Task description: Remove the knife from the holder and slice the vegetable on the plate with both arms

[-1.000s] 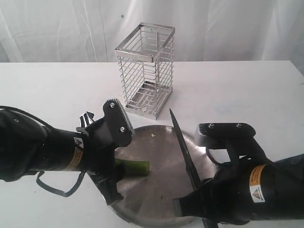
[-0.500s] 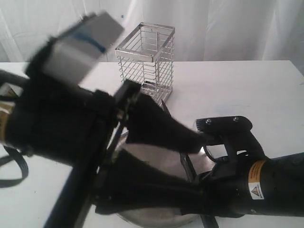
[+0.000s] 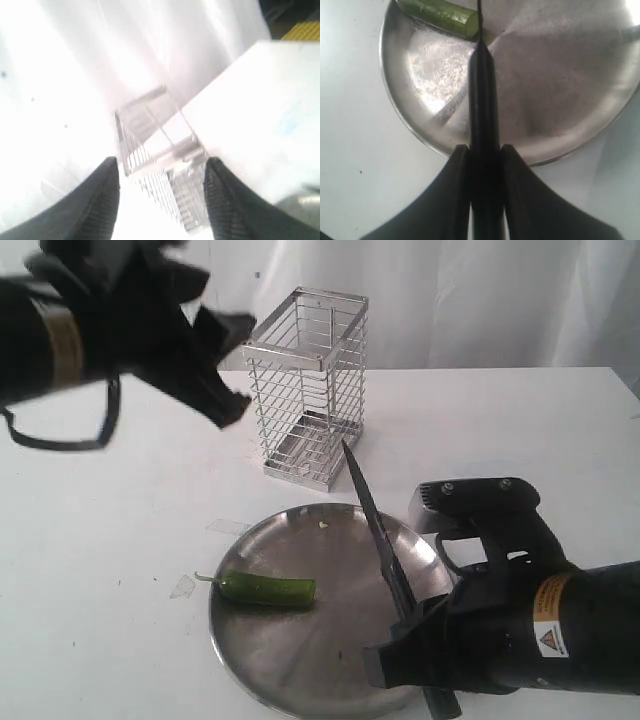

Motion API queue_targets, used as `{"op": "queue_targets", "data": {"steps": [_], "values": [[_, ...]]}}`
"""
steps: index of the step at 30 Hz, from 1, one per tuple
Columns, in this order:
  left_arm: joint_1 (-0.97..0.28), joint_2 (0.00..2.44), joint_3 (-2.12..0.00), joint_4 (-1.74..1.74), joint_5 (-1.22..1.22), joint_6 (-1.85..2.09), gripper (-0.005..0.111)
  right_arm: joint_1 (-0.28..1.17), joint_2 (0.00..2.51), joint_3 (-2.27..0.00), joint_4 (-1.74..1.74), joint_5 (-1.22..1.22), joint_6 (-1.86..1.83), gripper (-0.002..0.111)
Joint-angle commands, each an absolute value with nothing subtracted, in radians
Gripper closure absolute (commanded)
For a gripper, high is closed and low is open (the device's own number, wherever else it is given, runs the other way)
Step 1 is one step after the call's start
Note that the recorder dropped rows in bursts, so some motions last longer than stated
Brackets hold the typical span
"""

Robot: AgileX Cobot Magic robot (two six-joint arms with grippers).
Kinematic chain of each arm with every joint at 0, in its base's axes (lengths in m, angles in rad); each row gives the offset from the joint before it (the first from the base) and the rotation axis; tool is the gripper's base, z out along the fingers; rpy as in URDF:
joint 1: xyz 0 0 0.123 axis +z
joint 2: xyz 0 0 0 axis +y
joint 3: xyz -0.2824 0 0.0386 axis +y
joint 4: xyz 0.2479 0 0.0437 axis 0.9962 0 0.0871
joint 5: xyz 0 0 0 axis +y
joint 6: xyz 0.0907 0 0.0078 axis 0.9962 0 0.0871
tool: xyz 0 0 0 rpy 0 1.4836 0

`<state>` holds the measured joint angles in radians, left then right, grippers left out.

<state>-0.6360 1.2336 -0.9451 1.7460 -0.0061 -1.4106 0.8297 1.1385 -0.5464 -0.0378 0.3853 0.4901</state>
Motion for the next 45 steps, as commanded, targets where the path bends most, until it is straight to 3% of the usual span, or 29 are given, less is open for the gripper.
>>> {"op": "queue_targets", "data": {"steps": [1,6,10,20,25,45], "values": [[-0.639,1.385,-0.860,1.744,0.013,-1.383,0.059,0.826,1.090,-0.547,-0.047,0.378,0.491,0.108],[-0.639,1.466,-0.761,1.744,-0.046,-1.394,0.052,0.826,1.052,-0.547,-0.054,0.409,0.471,0.108],[-0.639,1.448,-0.716,1.744,-0.147,-1.394,0.052,0.826,1.049,-0.547,-0.079,0.402,0.467,0.108],[-0.639,1.368,-0.703,1.744,-0.670,-1.381,0.055,0.826,1.049,-0.547,-0.084,0.389,0.467,0.108],[-0.639,1.366,-0.703,1.744,-0.818,-1.381,0.055,0.826,1.049,-0.547,-0.084,0.387,0.470,0.108],[-0.641,1.364,-0.803,1.744,-0.867,-1.381,0.055,0.826,1.049,-0.547,-0.082,0.358,0.470,0.108]]}}
